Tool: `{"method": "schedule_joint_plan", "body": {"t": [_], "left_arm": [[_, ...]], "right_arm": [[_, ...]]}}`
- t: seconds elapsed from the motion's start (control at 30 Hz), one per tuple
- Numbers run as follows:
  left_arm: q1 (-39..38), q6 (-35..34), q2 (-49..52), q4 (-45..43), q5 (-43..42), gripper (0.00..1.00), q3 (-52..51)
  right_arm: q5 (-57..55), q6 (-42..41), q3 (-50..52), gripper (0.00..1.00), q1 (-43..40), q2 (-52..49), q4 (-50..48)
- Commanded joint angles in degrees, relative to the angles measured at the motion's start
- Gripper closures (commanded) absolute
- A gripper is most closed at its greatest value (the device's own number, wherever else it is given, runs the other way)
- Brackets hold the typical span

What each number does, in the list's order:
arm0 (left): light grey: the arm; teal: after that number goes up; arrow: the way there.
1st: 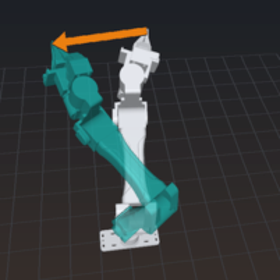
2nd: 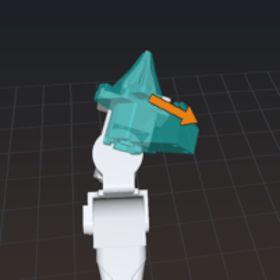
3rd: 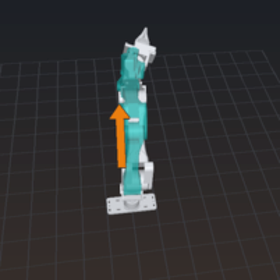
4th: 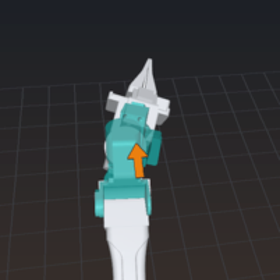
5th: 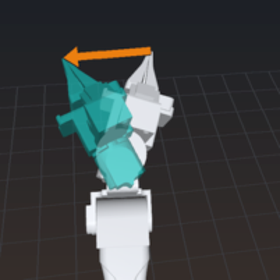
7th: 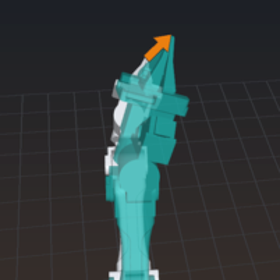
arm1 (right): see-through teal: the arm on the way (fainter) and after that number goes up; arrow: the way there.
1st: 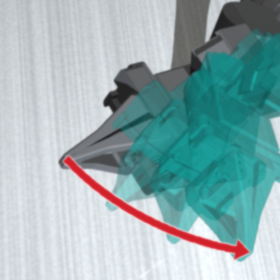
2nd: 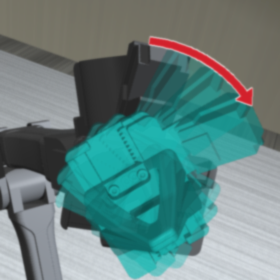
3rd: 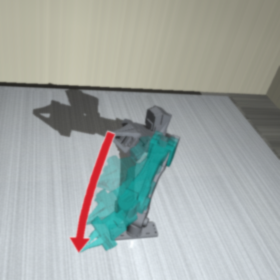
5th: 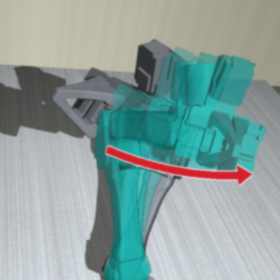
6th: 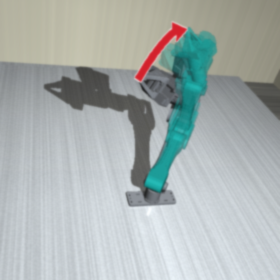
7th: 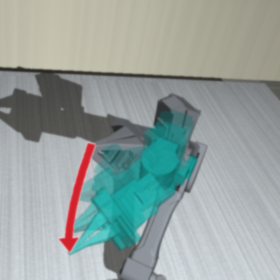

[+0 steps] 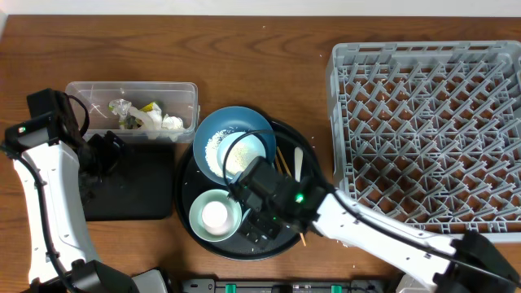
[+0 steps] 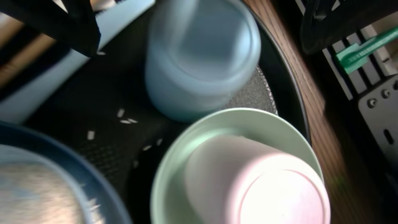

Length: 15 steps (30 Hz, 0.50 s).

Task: Sort waste into correct bins and load items into the dishwasher rack
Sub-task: 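Grasp the light blue cup with the right gripper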

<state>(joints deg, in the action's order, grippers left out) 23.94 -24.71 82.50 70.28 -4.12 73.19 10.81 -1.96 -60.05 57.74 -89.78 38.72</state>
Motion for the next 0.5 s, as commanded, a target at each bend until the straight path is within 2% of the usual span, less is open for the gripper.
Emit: {"method": "schedule_joint_plan", "body": {"t": [0.0, 0.23, 0.47], "left_arm": [[0.09, -0.74, 0.13, 0.15, 0.07, 0.02, -0.66], [0.09, -0.74, 0.13, 0.13, 0.07, 0.02, -0.66], [0.09, -0.72, 0.13, 0.15, 0.07, 0.02, -0.66]], "right_arm": [[-1.01, -1.18, -0.98, 0.02, 1.90, -2.05, -1.36], [-5.38, -3.82, -0.98, 0.03, 2.19, -5.95, -2.78], [-6.32, -3.85, -0.98, 0.16, 2.19, -6.38, -2.99]]}}
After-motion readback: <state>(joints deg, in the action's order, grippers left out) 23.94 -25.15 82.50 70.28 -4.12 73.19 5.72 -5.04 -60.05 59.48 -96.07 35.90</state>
